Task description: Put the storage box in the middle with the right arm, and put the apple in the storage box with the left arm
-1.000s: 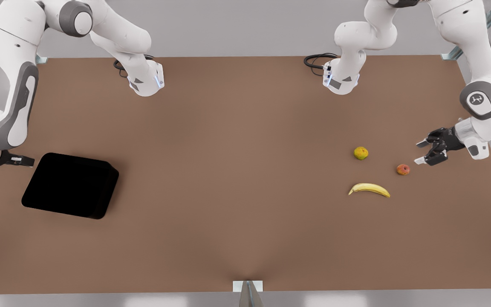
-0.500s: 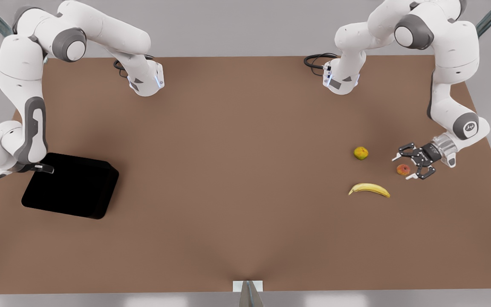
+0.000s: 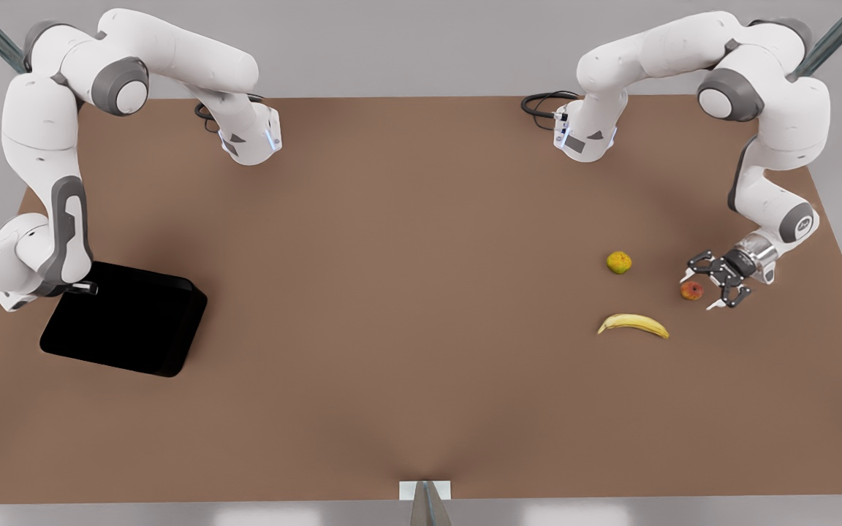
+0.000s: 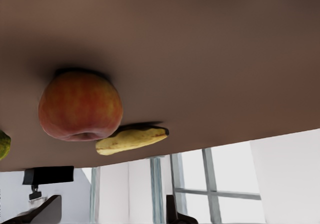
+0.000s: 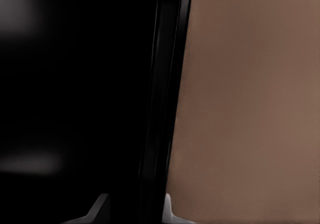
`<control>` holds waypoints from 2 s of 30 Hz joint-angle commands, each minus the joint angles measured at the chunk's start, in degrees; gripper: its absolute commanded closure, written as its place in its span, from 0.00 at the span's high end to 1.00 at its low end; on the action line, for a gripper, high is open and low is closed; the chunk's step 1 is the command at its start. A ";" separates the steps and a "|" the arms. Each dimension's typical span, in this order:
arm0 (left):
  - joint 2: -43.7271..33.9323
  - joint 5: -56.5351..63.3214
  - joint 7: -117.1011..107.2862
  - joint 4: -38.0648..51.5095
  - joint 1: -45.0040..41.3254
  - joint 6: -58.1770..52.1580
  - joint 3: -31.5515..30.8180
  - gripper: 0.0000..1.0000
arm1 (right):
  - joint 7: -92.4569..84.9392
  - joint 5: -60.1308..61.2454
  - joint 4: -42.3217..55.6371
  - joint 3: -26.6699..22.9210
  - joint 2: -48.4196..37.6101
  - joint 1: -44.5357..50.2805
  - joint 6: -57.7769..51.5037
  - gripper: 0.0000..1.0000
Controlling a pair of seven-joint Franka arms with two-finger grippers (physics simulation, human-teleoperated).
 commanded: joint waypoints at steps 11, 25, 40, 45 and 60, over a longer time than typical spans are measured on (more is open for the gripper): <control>2.43 6.21 0.87 0.03 1.51 -3.37 -0.46 1.00 | -0.63 -0.35 0.71 0.00 -0.04 0.27 -1.56 0.22; 5.95 6.30 1.05 2.93 2.91 1.37 -1.25 1.00 | -1.77 -0.17 1.94 0.35 -5.48 4.39 -7.27 0.21; 6.30 5.95 2.10 3.19 4.23 2.69 -2.48 0.51 | 48.06 15.82 23.91 3.16 3.39 55.99 -17.65 0.21; 4.72 5.86 -0.27 3.28 4.32 1.64 -2.57 0.47 | 48.86 18.99 23.91 7.47 6.99 57.31 -10.88 0.21; -12.16 35.56 -54.22 14.88 -16.25 32.13 -30.42 0.48 | 40.69 7.84 23.12 7.91 -9.70 45.19 -31.52 1.00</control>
